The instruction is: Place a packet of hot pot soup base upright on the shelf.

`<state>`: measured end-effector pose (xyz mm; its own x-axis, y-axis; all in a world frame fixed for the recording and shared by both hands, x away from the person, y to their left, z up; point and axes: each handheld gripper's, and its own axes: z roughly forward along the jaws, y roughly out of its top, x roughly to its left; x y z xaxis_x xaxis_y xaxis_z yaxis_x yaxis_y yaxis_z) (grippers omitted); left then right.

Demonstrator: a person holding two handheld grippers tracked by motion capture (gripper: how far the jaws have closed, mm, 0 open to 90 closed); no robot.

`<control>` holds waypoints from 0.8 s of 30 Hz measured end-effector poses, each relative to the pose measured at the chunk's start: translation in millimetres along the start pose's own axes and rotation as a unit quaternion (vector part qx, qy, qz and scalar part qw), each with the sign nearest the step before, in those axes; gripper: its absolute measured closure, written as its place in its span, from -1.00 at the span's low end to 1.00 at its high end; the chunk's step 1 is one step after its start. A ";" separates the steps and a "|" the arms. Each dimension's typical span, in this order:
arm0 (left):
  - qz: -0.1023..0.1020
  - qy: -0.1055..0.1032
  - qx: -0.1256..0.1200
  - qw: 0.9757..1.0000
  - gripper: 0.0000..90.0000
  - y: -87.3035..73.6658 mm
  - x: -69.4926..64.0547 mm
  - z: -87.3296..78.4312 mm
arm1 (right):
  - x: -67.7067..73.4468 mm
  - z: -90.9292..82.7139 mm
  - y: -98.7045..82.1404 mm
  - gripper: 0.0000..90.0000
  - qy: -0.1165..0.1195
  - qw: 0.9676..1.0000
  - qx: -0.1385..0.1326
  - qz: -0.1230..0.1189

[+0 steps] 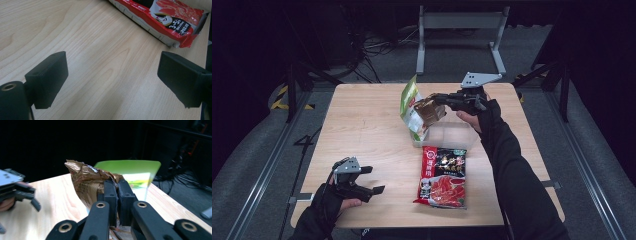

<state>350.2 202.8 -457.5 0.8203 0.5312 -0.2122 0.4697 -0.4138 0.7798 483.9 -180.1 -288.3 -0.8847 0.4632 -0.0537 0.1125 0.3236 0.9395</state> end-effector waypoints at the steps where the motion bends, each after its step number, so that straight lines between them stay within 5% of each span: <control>1: 0.000 0.000 0.001 1.000 -0.76 -0.1 0.0 0.2 | -0.1 -1.0 1.0 0.94 0.008 1.000 0.001 -0.003; 11: 0.001 0.000 0.006 1.000 -0.77 0.4 -2.6 1.5 | -10.6 -2.1 -4.1 0.93 0.045 0.998 0.038 -0.013; 15: -0.001 0.002 0.006 1.000 -0.77 0.4 -3.6 1.5 | -18.2 -0.6 -8.0 0.92 0.068 0.997 0.029 -0.005; 24: -0.005 0.000 0.003 1.000 -0.77 -0.7 -2.7 0.3 | -21.3 -21.4 -0.2 0.93 0.076 0.997 0.015 -0.019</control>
<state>347.7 201.5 -457.6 0.8156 0.5355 -0.2193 0.4797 -0.4138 0.7737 493.0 -207.7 -280.1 -0.9464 0.3213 -0.0343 0.0900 0.3641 0.9270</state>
